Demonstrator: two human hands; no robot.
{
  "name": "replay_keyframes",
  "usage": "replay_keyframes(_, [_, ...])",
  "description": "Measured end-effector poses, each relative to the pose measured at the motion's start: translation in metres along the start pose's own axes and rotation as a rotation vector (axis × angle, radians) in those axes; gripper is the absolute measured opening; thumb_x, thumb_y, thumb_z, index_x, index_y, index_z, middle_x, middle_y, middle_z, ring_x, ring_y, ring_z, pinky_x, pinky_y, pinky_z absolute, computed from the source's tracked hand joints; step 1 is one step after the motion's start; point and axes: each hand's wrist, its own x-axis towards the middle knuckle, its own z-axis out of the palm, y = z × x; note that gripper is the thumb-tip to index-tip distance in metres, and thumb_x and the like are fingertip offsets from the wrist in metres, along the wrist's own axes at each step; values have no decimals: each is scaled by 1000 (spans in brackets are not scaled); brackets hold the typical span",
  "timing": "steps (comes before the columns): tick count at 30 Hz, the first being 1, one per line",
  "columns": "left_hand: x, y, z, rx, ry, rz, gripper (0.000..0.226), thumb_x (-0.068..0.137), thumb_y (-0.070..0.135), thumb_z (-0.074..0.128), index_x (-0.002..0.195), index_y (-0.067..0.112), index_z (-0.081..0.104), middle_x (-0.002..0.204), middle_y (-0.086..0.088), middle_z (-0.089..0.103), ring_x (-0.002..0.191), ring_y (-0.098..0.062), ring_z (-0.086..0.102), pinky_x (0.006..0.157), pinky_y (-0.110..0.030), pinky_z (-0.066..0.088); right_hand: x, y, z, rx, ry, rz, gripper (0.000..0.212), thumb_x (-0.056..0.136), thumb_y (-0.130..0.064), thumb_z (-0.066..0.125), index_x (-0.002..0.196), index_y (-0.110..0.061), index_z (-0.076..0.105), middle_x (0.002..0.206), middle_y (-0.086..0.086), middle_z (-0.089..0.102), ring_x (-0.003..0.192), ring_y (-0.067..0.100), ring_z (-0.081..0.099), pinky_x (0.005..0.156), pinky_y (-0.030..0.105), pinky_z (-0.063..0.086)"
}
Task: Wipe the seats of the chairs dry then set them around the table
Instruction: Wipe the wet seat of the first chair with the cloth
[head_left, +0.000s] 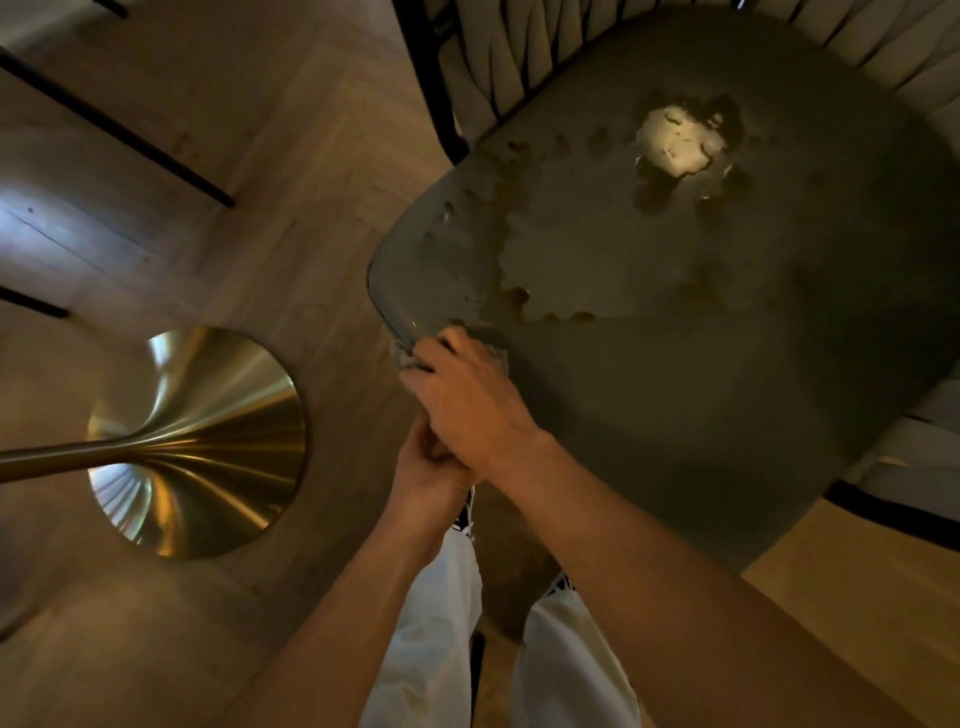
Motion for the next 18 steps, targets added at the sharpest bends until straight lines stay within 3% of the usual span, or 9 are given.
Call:
replay_keyframes(4, [10,10,1,-2,40,125,68,79,-6,71,113,49,48,101,5,72,94,-11,70,72,-23,58,-29,31,-4,40,145,128,30,72,-10,64,101,-11,72,103,8,63,94,31,53,72,40,49])
replay_keyframes(7, [16,24,5,-90,115,133,84,73,0,80,130,45,39,115,8,65,98,-6,67,72,-13,54,-61,70,-18,5,271,271,34,74,-8,53,102,-14,71,102,7,65,95,33,54,77,43,49])
replay_keyframes(11, [27,24,7,-13,163,111,102,71,14,85,147,42,23,134,6,55,118,-11,57,99,-40,51,-107,134,-41,-79,319,459,42,75,-10,41,104,-17,71,104,10,65,96,38,57,86,44,45])
replay_keyframes(15, [29,21,10,24,172,118,105,73,12,83,150,40,17,136,7,53,115,-7,56,102,-38,47,-144,193,-67,-134,310,683,42,71,-8,41,102,-13,69,99,18,62,94,39,55,88,42,39])
replay_keyframes(18, [33,18,9,56,170,131,106,74,11,82,151,39,15,137,9,52,108,-1,54,102,-35,46,-159,226,-83,-53,392,943,37,77,-2,45,105,-5,68,109,25,55,99,44,50,89,45,39])
